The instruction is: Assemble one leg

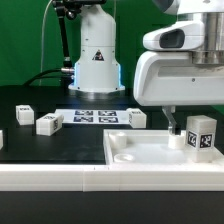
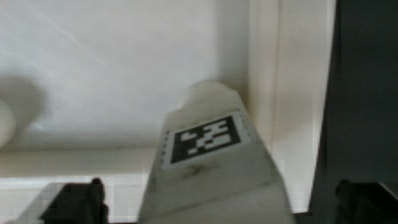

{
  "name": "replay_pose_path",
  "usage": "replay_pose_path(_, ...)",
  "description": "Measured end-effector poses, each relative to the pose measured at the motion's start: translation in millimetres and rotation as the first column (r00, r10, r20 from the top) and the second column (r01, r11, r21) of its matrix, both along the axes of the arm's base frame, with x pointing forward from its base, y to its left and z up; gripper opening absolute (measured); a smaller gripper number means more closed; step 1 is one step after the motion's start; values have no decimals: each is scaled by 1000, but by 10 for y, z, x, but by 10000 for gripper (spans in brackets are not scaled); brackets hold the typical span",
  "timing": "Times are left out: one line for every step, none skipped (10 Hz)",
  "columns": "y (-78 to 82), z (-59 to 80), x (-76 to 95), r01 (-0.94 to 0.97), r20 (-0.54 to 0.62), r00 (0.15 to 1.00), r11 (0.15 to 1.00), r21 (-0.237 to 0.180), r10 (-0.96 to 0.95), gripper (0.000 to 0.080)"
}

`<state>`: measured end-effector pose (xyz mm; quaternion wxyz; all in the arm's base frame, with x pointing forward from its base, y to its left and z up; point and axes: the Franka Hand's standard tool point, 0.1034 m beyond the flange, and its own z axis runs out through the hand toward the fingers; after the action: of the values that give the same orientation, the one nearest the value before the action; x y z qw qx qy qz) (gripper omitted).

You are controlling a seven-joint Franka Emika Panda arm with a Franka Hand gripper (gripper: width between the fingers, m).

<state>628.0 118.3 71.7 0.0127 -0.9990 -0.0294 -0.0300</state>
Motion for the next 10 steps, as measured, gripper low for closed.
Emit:
replay_pose_path(-6,-10,-3,-10,-1,1000,1000,-1,10,649)
replay_pose_path(-6,-12,-4,-9,-2,1000,1000,-1,9,555)
replay_pose_path(-7,-13,-4,-9,-2,1000,1000,-1,9,372)
replay_pose_path(-7,-14,-5,-9,-2,1000,1000,-1,9,372)
replay_pose_path(-7,-16,-5,-2,-2,1000,1000,-1,2,289)
replay_pose_path(-7,-16,-5,26,-3,1000,1000,1,-26,289)
replay_pose_path(-25,-16,-3,36,-6,999,999,5,-36,289)
replay_pose_path(-61,-16,1,97,-15,995,995,22,-97,289)
replay_pose_path(-68,-16,8,267,-23,964,962,48,-266,289)
replay_pose_path(-76,-17,13,347,-31,938,936,61,-346,289)
